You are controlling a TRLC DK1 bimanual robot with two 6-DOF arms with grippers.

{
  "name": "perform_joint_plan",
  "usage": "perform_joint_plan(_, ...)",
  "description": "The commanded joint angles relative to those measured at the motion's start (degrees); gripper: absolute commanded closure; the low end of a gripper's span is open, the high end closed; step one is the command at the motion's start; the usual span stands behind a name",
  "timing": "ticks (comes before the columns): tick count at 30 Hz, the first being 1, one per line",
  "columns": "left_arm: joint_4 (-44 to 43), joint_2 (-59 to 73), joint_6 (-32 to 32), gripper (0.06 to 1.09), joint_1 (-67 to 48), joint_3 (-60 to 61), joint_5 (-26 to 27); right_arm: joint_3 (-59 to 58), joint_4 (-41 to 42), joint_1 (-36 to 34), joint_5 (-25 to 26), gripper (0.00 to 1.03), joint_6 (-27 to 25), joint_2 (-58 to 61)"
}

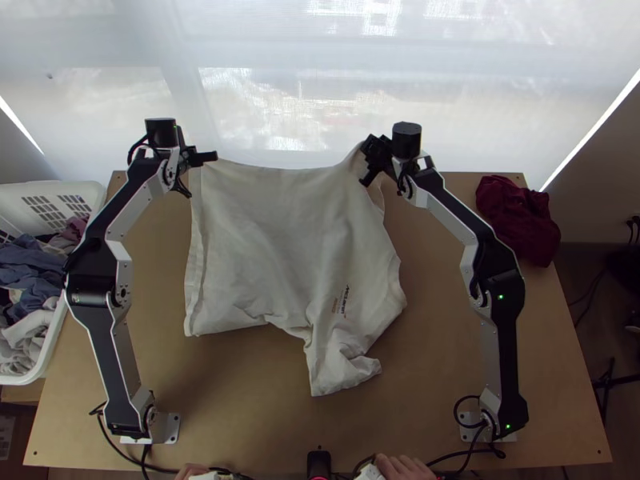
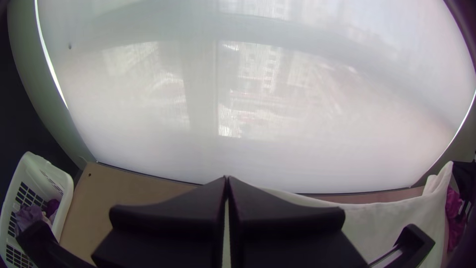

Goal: Fold the t-shirt

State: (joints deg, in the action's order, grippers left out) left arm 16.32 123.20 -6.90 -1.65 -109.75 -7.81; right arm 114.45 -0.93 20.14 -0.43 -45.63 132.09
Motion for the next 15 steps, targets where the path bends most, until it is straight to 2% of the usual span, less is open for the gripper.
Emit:
perform_joint_plan(1,1.88,1.34,0.30,1.05,-0.02,-2.22,-0.71,2.26,-1.36,0.86,0.87,1.00,2.65,1.59)
perform_joint_plan(6,2.58,-1.12,0.04,1.05,1.56,1.56,-0.62,-2.04,-1.44,0.69,0.87,1.00,4.32,-1.31)
perform_joint_plan(15,1.53,-9.55,0.13,1.05,0.95,10.61,-0.01,-14.70,-0.74,0.95,0.87,1.00,3.88,-9.22)
